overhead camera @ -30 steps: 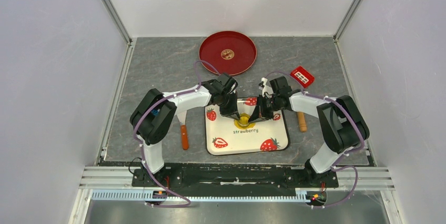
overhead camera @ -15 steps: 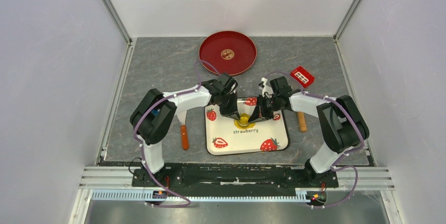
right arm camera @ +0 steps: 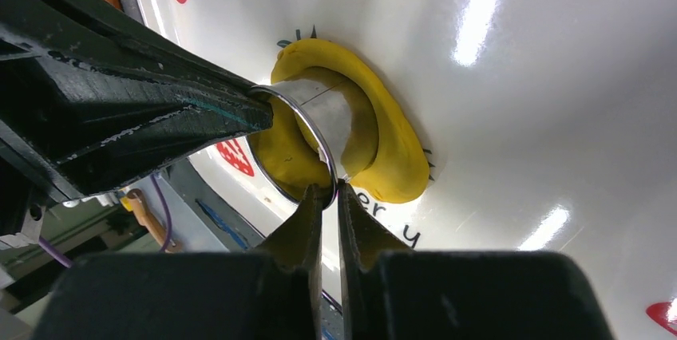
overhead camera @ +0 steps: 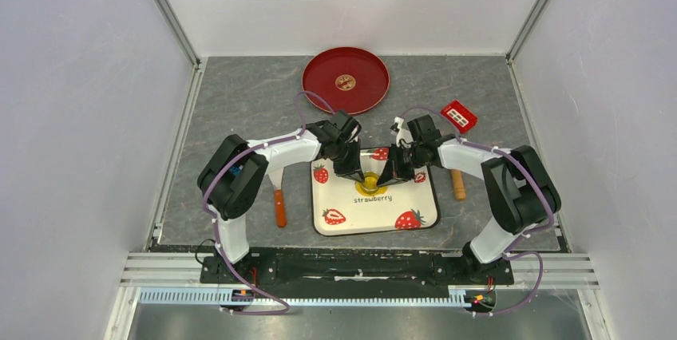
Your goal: Roll out the dumpling wrappers from the dough
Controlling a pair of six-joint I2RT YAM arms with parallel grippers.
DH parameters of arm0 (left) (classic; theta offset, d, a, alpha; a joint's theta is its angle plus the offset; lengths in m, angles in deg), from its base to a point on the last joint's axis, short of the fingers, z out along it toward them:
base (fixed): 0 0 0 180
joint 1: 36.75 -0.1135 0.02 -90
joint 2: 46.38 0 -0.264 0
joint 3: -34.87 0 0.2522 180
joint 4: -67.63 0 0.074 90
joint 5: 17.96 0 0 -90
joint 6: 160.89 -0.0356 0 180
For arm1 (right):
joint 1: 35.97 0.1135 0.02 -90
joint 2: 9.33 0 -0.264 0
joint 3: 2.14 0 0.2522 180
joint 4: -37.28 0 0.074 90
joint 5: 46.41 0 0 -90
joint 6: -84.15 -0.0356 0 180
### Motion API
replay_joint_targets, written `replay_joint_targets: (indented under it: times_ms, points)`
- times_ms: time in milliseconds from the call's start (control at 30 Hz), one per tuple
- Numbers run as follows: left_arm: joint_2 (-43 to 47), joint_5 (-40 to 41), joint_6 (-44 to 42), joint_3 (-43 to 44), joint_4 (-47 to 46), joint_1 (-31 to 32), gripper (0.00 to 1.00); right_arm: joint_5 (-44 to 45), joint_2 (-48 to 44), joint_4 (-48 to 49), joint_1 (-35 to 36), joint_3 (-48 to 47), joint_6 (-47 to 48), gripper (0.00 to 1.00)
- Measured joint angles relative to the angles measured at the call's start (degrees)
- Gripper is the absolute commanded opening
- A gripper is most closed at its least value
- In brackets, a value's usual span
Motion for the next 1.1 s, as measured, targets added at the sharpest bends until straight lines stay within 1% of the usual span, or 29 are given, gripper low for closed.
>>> replay_joint_targets:
  times_ms: [200, 367, 467, 533, 667, 900, 1033, 1100]
  points:
    - [0.4, 0.9, -0.8, 1.4, 2.0, 0.3, 0.08, 2.9, -1.6, -1.5, 1.4, -1.2, 2.2, 0.15]
    - [-0.3, 2.7, -1.1, 3.8, 5.2, 0.9, 0.17, 5.4, -1.6, -3.4, 2.4, -2.7, 3.9, 0.21]
    - [-0.5, 3.8, -1.1, 4.6, 6.2, 1.1, 0.26, 7.9, -1.5, -2.8, 2.9, -3.1, 4.8, 0.33]
    - [-0.6, 4.6, -1.2, 4.7, 6.5, 1.3, 0.29, 9.1, -1.5, -2.8, 3.0, -3.1, 5.4, 0.39]
    - [-0.7, 4.8, -1.4, 4.9, 7.4, 1.3, 0.35, 10.3, -1.5, -2.9, 3.0, -3.1, 6.3, 0.48]
    - [-0.4, 4.7, -1.4, 5.7, 8.5, 1.2, 0.41, 11.2, -3.0, -3.6, 3.1, -3.3, 7.1, 0.67]
    - [2.2, 4.4, -1.6, 5.8, 9.0, 0.5, 0.46, 12.0, -4.0, -5.0, 3.0, -4.1, 7.4, 0.79]
    - [4.3, 3.8, -1.5, 5.6, 8.5, 0.1, 0.46, 12.3, -5.0, -5.7, 2.9, -4.5, 7.7, 0.84]
